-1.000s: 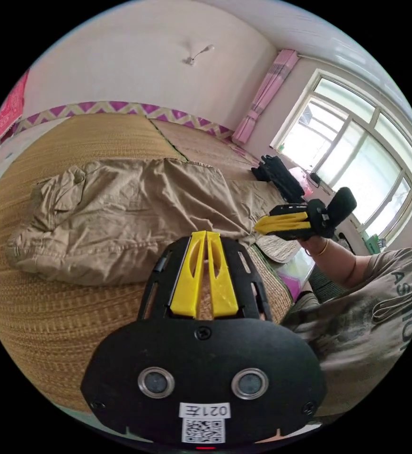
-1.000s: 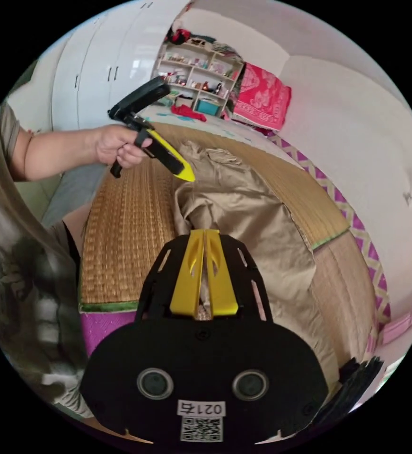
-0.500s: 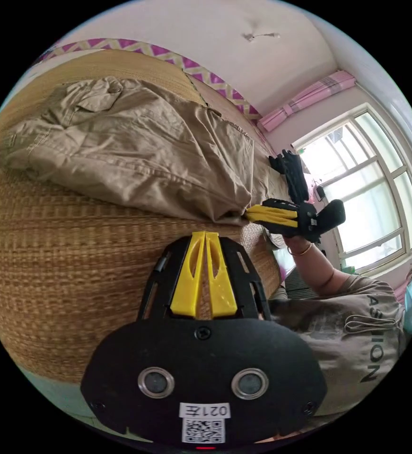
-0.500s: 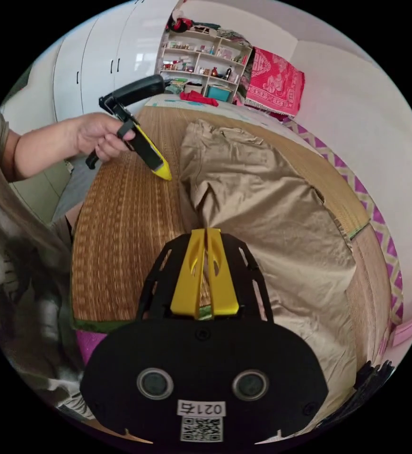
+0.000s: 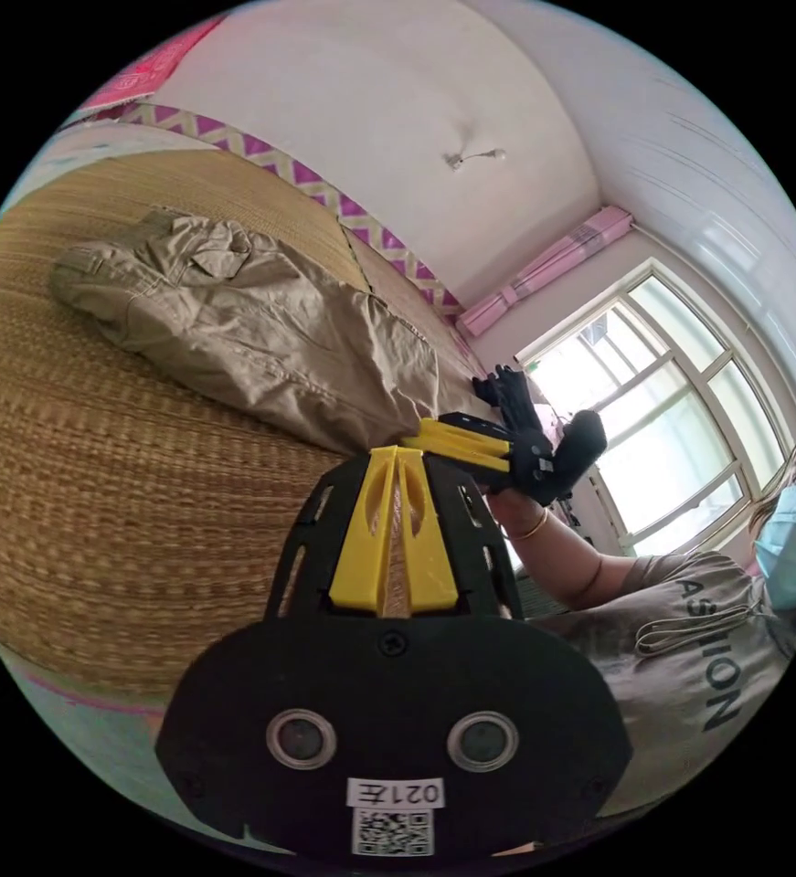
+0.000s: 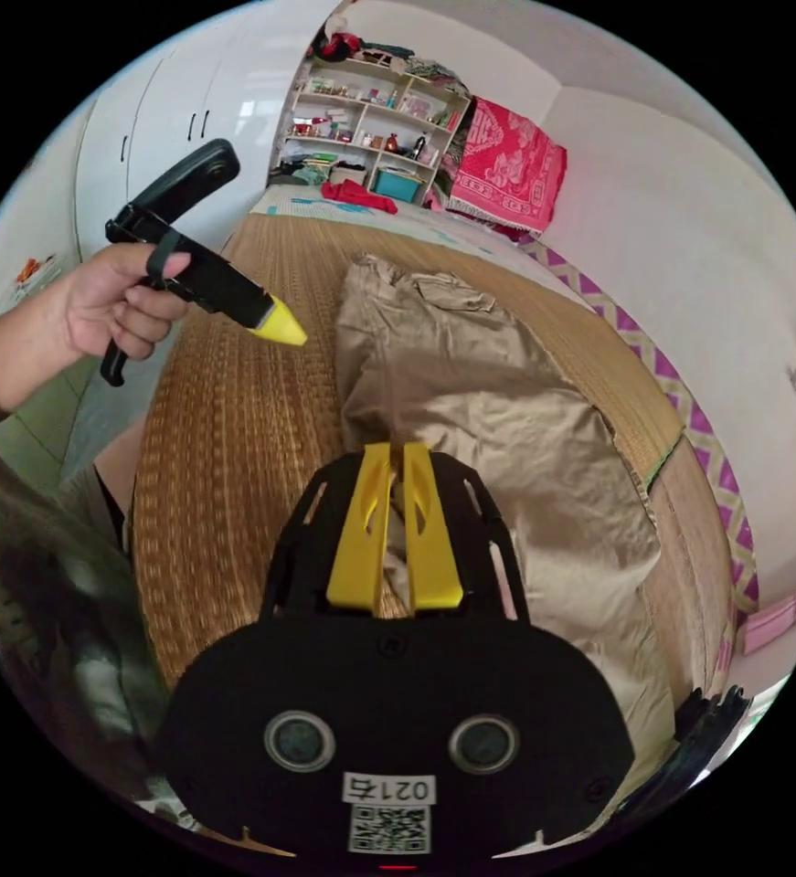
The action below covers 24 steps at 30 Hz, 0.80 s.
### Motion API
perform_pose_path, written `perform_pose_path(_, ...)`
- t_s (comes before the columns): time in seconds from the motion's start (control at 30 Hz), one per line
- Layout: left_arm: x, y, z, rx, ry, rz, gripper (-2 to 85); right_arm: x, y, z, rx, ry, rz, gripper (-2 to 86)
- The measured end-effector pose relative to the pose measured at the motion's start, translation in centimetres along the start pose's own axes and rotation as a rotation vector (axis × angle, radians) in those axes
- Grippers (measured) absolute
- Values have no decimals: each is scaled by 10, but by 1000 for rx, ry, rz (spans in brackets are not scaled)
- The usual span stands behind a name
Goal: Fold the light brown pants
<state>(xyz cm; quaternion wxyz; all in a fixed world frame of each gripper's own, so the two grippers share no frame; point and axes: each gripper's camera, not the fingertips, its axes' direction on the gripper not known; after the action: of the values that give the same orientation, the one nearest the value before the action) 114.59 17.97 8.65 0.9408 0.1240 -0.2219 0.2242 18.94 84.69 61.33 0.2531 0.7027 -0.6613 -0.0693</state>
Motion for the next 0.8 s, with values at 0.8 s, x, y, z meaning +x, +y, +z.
perform_pose_path(0.8,-88,26,-19,272,123,-204,-9,-119,89,-8,190,160,-41,-4)
